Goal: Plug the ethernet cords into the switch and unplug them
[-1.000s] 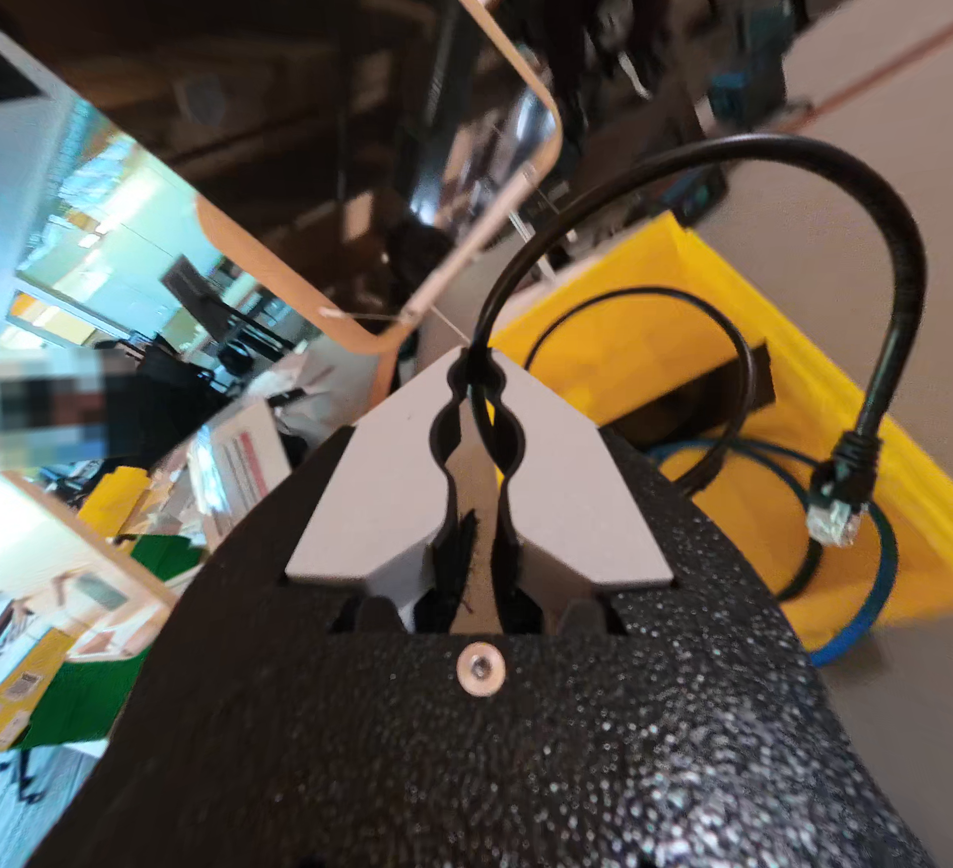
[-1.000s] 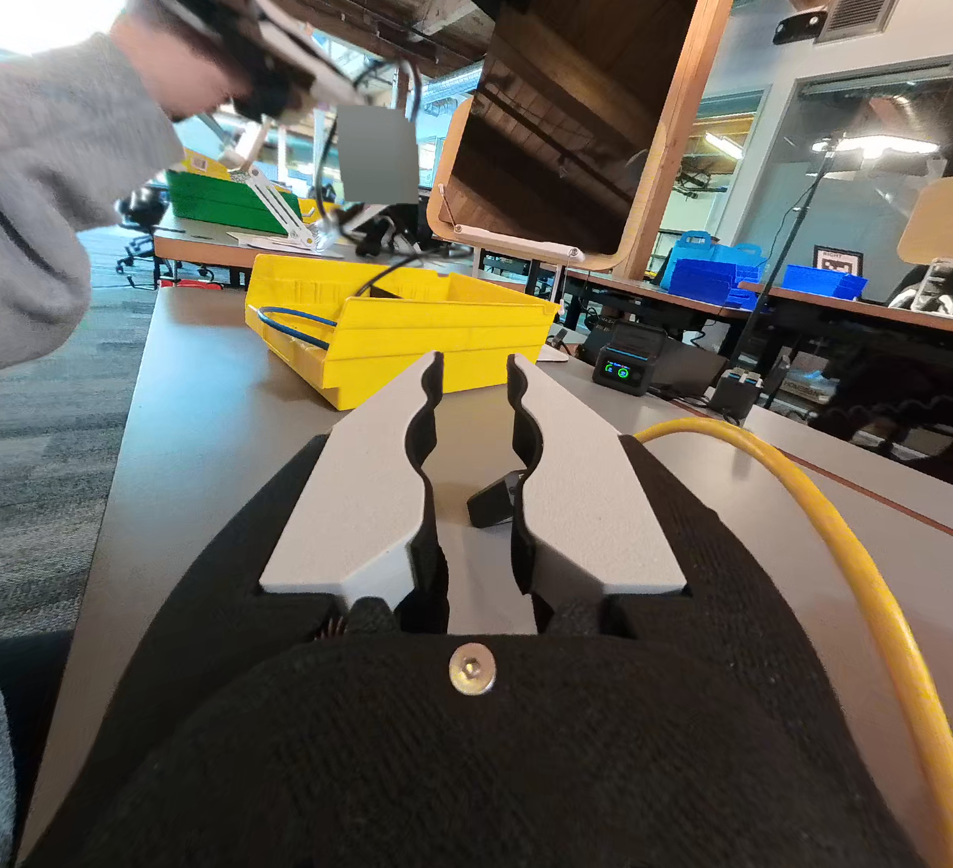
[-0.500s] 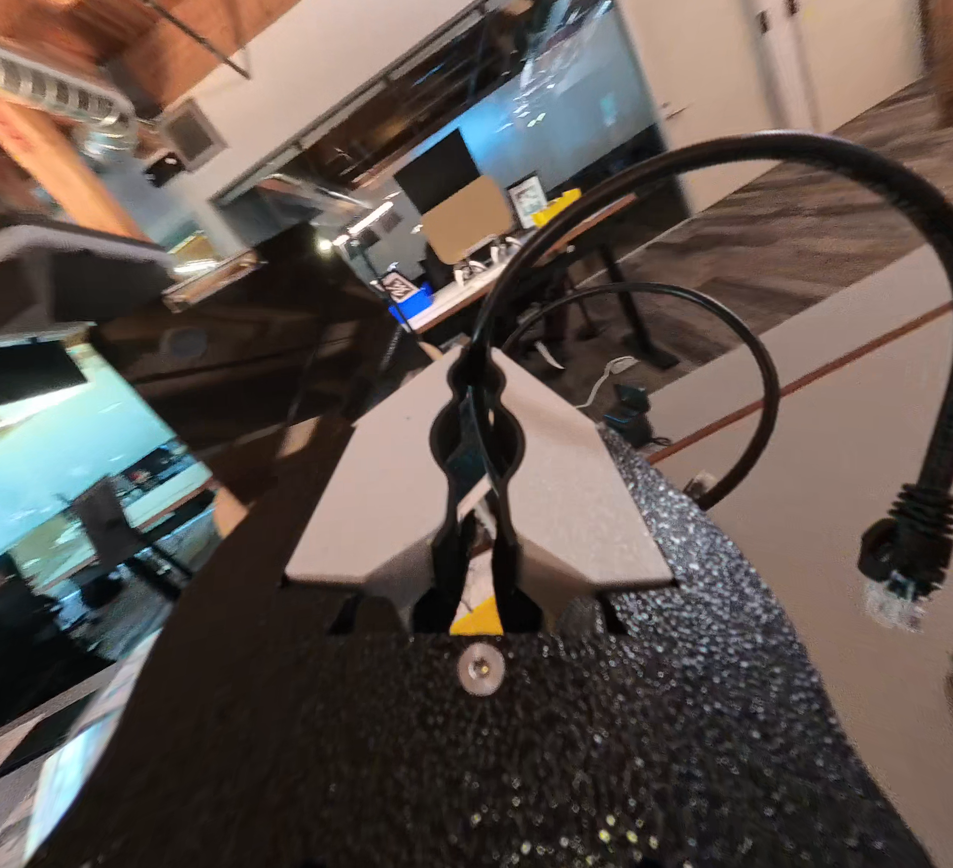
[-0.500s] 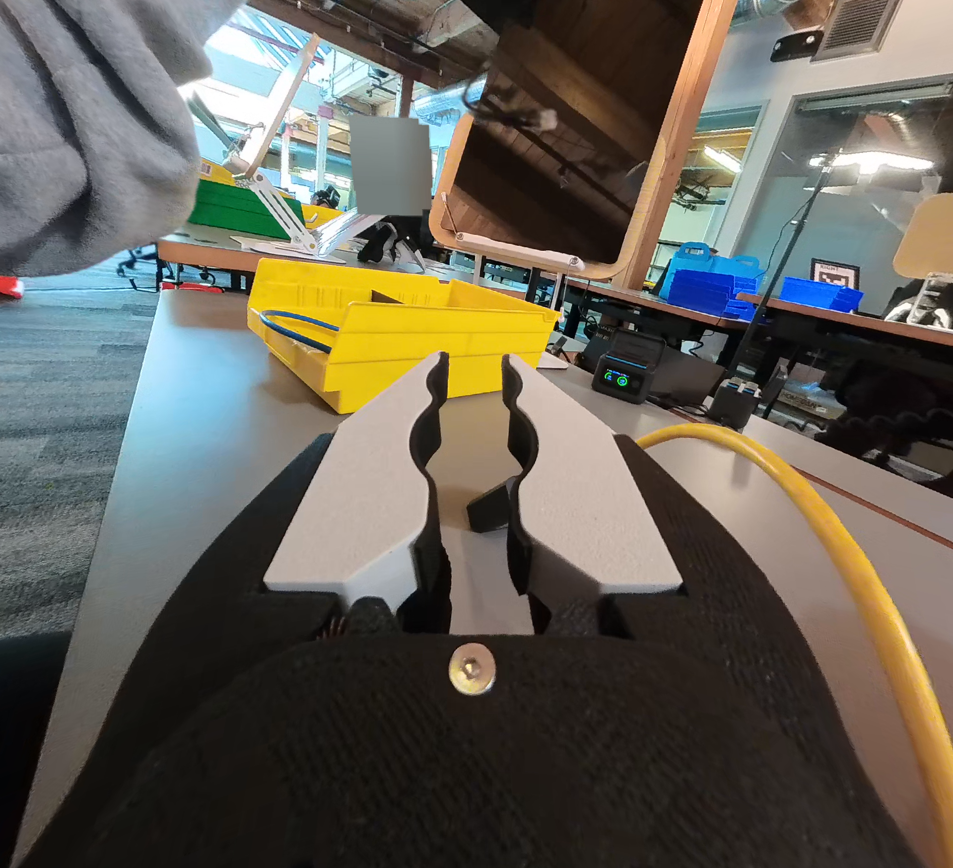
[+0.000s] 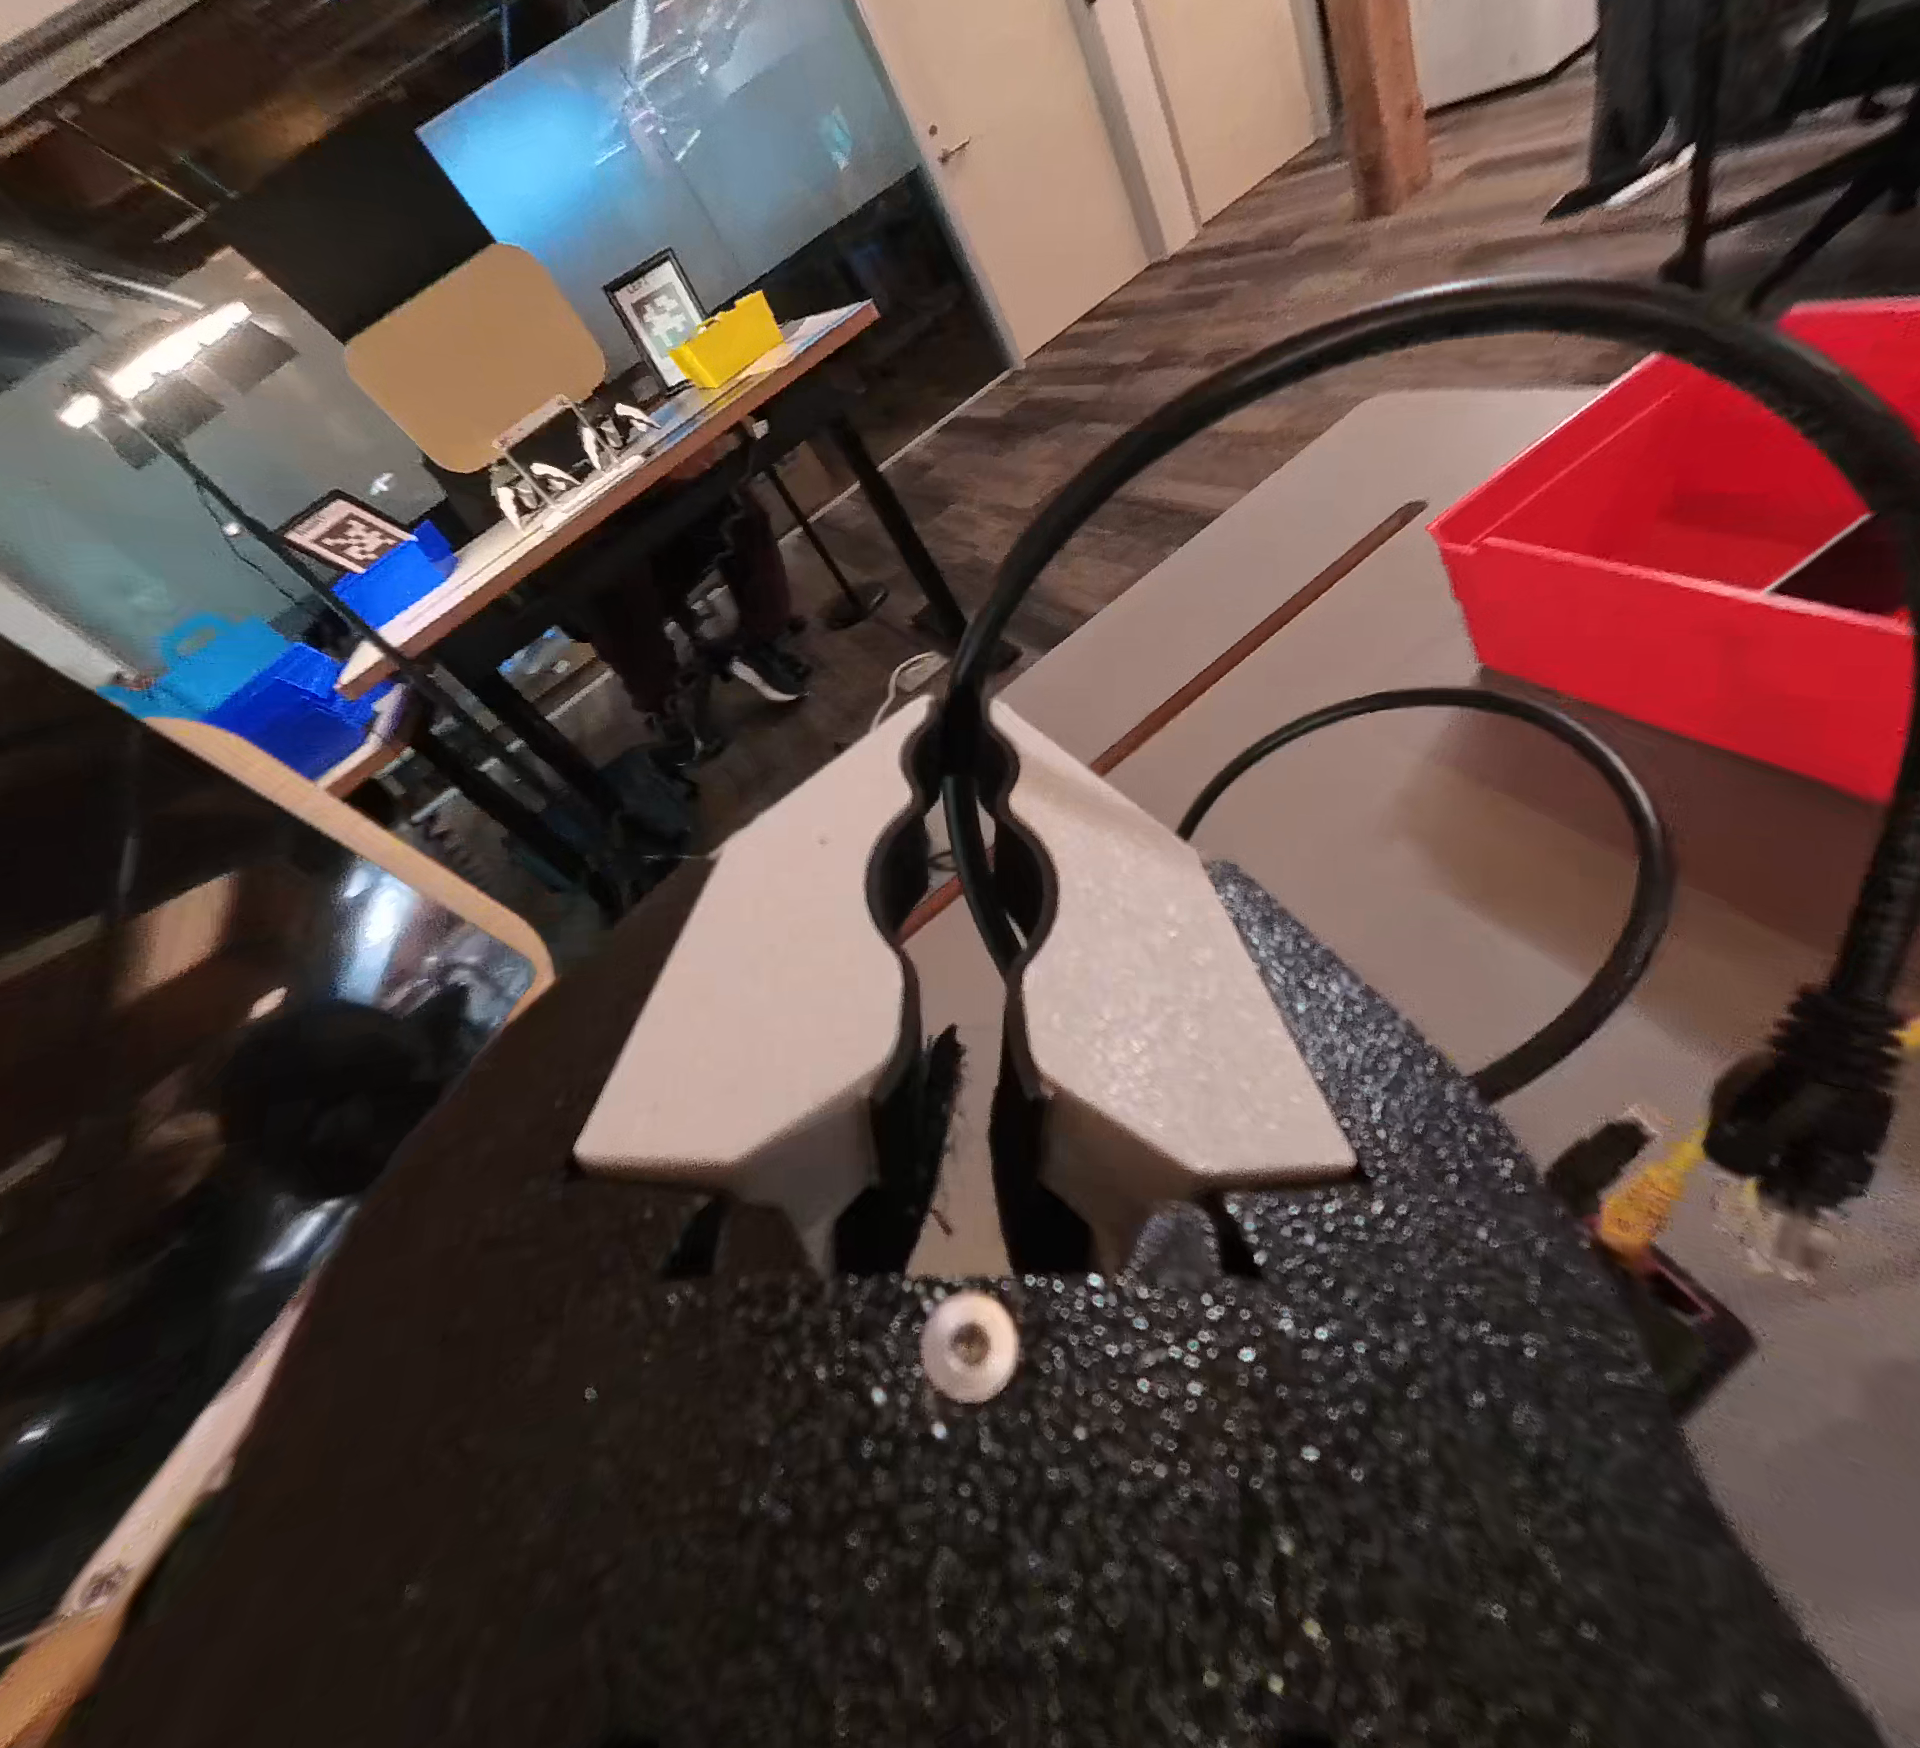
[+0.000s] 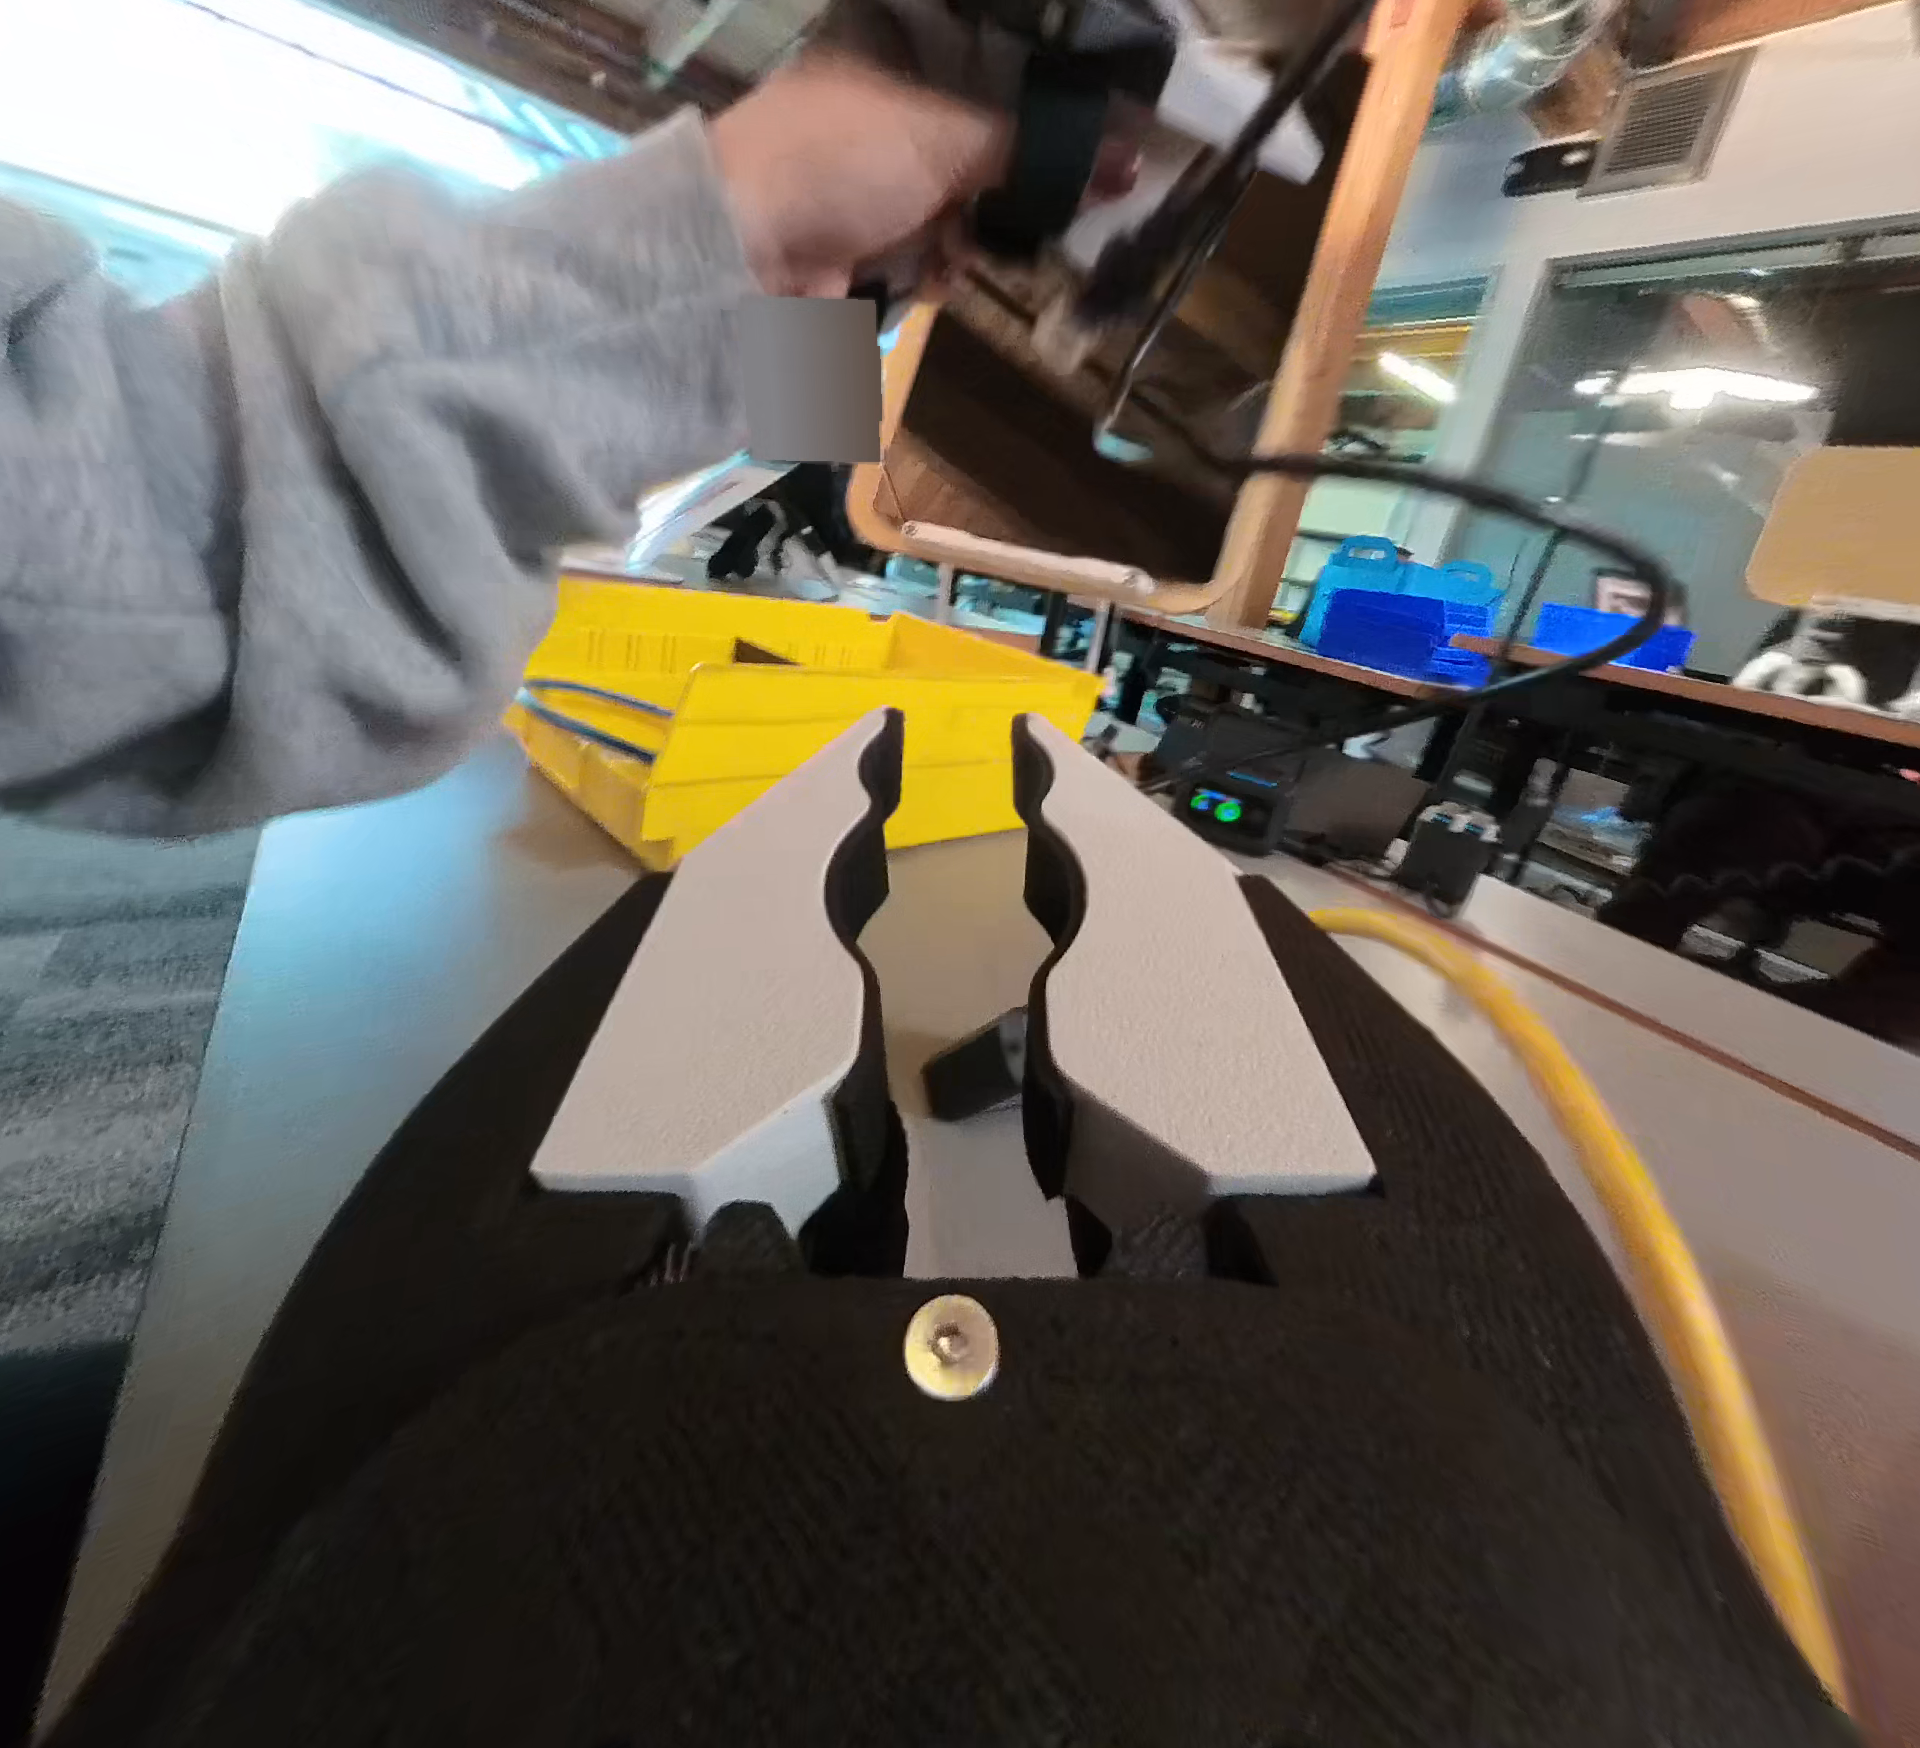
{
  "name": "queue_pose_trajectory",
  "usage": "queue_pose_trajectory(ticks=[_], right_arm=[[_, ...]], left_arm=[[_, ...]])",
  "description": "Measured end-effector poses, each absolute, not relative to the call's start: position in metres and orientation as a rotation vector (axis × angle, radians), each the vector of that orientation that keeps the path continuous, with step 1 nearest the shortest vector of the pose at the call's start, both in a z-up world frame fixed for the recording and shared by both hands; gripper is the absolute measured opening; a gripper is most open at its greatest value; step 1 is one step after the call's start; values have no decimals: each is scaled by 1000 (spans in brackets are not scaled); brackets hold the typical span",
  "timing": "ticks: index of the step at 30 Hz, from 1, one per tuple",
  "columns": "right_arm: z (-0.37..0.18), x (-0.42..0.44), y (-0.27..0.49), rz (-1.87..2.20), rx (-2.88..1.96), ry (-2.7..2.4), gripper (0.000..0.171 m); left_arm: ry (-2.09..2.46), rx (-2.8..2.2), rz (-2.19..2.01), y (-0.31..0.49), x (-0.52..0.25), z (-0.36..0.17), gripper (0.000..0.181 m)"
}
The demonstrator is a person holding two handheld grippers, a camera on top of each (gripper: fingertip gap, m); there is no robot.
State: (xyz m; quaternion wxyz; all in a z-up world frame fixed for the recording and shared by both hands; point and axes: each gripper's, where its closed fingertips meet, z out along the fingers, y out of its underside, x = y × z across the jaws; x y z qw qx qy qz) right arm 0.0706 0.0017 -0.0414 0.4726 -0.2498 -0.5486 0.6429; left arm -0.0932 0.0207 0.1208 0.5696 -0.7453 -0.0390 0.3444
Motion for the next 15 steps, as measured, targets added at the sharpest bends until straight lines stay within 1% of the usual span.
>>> queue_pose_trajectory(ticks=[3,5,6,10,15], right_arm=[[-13,68,30,1532,-738,-1202,22],[3,64,48,1514,-846,-1161,27],[8,61,55,1517,-909,-1164,29],[10,44,74,1581,-1140,-1222,43],[10,41,71,1835,-1205,-1259,35]], left_arm=[[-41,-1779,908,38,-94,109,2],[2,-1785,954,49,-90,105,3],[24,-1789,973,54,-87,103,3],[92,-1797,988,74,-74,97,3],[131,-1795,934,89,-61,92,3]])
